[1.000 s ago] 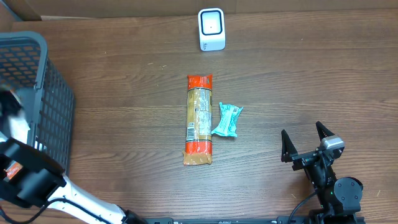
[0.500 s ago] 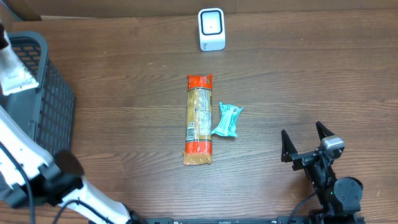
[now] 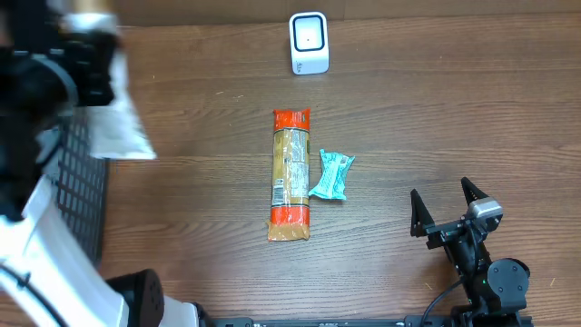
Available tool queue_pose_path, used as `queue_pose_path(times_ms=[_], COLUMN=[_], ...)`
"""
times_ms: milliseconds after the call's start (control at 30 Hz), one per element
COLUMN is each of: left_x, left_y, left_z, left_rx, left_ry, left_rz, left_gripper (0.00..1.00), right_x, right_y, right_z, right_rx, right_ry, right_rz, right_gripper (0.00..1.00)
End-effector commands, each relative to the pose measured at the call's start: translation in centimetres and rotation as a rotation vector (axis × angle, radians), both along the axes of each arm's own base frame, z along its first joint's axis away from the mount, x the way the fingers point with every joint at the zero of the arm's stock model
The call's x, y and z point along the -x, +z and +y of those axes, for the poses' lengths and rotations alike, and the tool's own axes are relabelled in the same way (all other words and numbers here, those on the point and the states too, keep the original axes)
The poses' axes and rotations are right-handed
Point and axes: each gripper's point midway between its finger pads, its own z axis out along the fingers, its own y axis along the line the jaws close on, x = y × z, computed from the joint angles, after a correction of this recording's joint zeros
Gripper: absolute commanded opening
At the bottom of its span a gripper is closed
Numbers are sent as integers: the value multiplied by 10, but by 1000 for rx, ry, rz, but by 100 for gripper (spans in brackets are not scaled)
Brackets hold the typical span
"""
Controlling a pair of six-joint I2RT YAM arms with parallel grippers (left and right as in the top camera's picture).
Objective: Scan the item barcode
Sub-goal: 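Carry the white tube out and lay it left of the pasta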
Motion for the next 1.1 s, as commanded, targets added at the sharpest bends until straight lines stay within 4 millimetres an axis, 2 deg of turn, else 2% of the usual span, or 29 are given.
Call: queue_pose_path(times_ms=[0, 100, 267, 800, 1067], left_x=[-30, -38, -42, -53, -39], left_y=[-54, -98, -149, -289, -372], left_z=[-29, -45, -57, -60, -65], left_rx=[59, 43, 2, 41, 78], left_ry=[-70, -84, -89, -29, -10], left_rz=[192, 355, 517, 762, 845], left_gripper=[4, 4, 5, 4, 4], right_x=[0, 0, 0, 0, 0], right_y=[-2, -2, -2, -2, -2], right_z=[0, 0, 0, 0, 0], right_rx=[0, 0, 0, 0, 0], right_ry=[-2, -2, -2, -2, -2], right_rz=[-5, -5, -5, -5, -5], right_gripper=[100, 100, 100, 100, 100])
